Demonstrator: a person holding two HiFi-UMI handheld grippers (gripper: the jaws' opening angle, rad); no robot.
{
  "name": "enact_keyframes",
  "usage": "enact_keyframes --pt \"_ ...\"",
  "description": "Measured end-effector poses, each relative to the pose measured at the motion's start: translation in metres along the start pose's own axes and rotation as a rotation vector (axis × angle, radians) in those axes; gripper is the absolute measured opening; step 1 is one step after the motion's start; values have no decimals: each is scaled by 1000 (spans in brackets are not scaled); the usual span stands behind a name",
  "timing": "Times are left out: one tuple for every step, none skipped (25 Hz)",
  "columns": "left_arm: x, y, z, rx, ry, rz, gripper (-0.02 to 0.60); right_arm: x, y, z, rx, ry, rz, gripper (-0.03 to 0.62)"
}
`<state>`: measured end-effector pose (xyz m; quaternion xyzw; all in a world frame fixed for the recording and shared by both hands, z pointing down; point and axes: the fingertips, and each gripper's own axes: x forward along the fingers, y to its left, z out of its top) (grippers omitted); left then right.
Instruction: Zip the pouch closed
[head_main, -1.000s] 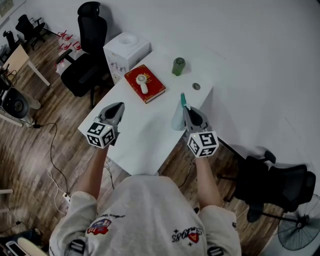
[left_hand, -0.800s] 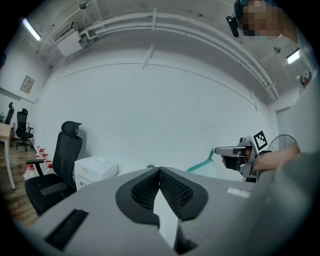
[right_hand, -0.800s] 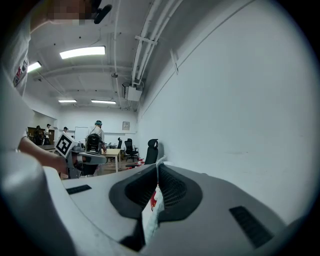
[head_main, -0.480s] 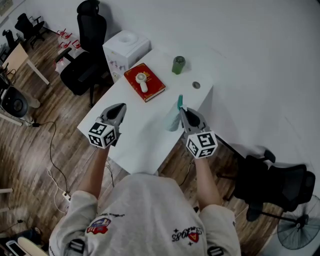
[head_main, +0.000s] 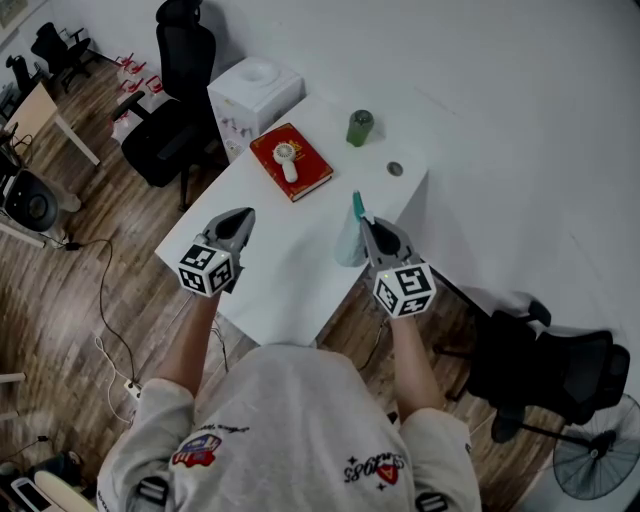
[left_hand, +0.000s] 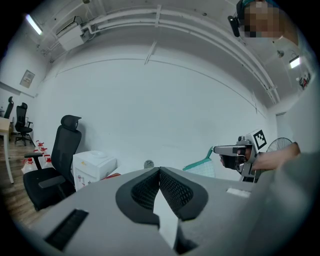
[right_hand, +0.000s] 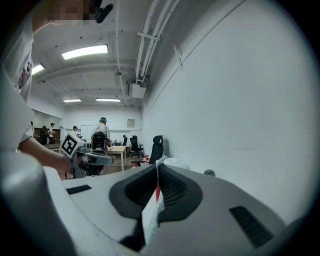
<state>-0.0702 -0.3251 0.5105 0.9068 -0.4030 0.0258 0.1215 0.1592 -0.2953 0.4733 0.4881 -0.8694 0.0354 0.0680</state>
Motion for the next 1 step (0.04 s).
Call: enact_keyframes --pt "0 0 -1 -1 2 -1 5 0 1 -1 -1 1 3 15"
